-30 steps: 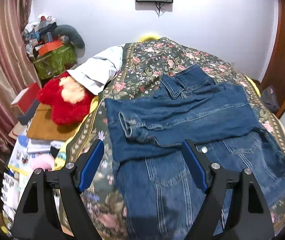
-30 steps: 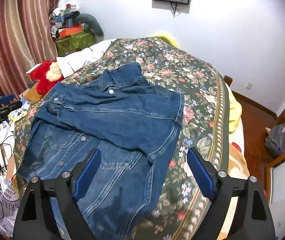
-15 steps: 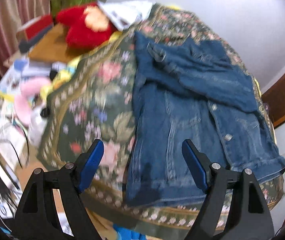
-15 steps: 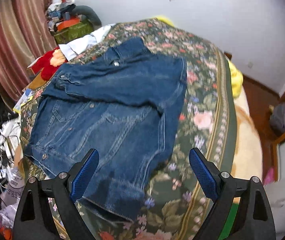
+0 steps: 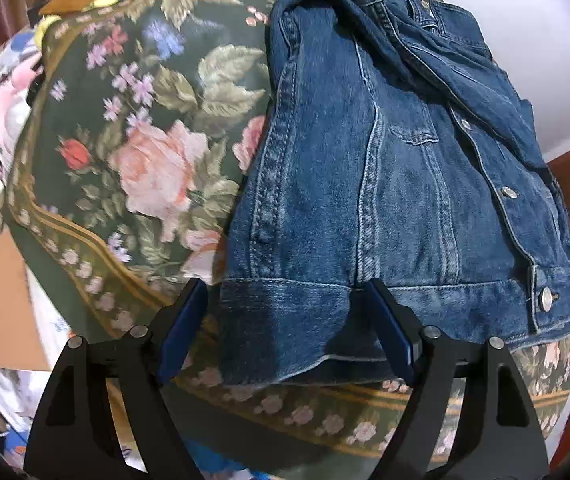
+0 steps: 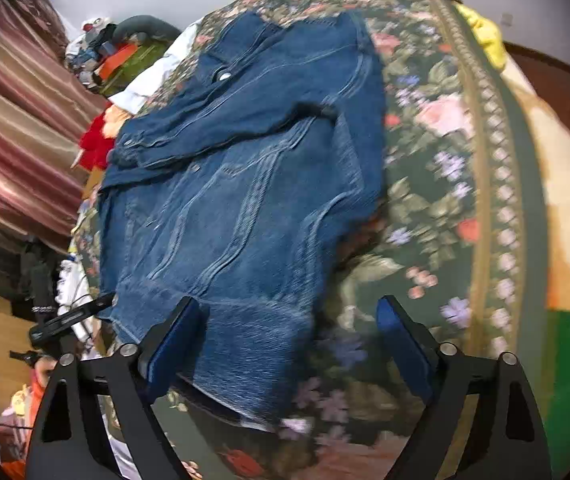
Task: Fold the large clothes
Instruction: 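Grasp the jacket hem with both grippers, then lift the hem with both grippers and fold it toward the collar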
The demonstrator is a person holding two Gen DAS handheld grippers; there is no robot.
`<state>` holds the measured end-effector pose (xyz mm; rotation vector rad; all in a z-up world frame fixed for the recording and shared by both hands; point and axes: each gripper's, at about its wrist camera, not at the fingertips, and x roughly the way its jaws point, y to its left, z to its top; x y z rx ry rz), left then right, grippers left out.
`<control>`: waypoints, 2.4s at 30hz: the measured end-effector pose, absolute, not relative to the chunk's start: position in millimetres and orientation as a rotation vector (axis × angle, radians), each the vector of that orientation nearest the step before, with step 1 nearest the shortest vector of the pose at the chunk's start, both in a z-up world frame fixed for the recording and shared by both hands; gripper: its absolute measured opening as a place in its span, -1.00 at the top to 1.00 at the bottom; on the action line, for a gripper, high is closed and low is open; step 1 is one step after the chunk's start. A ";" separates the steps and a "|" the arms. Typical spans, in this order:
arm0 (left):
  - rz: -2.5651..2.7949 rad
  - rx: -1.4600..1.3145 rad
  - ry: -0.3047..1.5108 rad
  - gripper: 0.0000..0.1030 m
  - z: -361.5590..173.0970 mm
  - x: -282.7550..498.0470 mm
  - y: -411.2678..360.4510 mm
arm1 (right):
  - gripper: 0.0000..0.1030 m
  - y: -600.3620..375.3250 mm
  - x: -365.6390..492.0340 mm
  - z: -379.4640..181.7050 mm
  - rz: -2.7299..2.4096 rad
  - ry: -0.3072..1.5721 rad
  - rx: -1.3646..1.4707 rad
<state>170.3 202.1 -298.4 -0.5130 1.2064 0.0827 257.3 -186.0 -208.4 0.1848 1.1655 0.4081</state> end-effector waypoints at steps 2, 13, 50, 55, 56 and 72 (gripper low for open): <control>0.056 -0.552 1.195 -0.48 -300.5 171.1 201.3 | -0.42 -179.1 255.3 -206.5 0.434 1.146 0.172; 0.040 -0.572 1.152 0.56 -282.4 176.0 203.6 | 0.42 -169.8 264.4 -200.1 0.447 1.088 0.205; 0.089 -0.521 0.699 0.67 -125.8 358.7 255.0 | 0.71 -161.8 471.7 -118.4 0.334 0.741 0.246; 0.121 -0.556 0.730 0.67 -147.6 403.1 270.9 | 0.70 -150.9 516.4 -130.3 0.316 0.762 0.241; 0.128 -0.555 0.737 0.67 -152.1 410.0 272.4 | 0.71 -147.2 525.0 -133.4 0.309 0.764 0.231; 0.229 -0.500 0.926 0.61 -248.1 496.4 290.2 | 0.70 -112.5 619.6 -221.6 0.222 0.883 0.133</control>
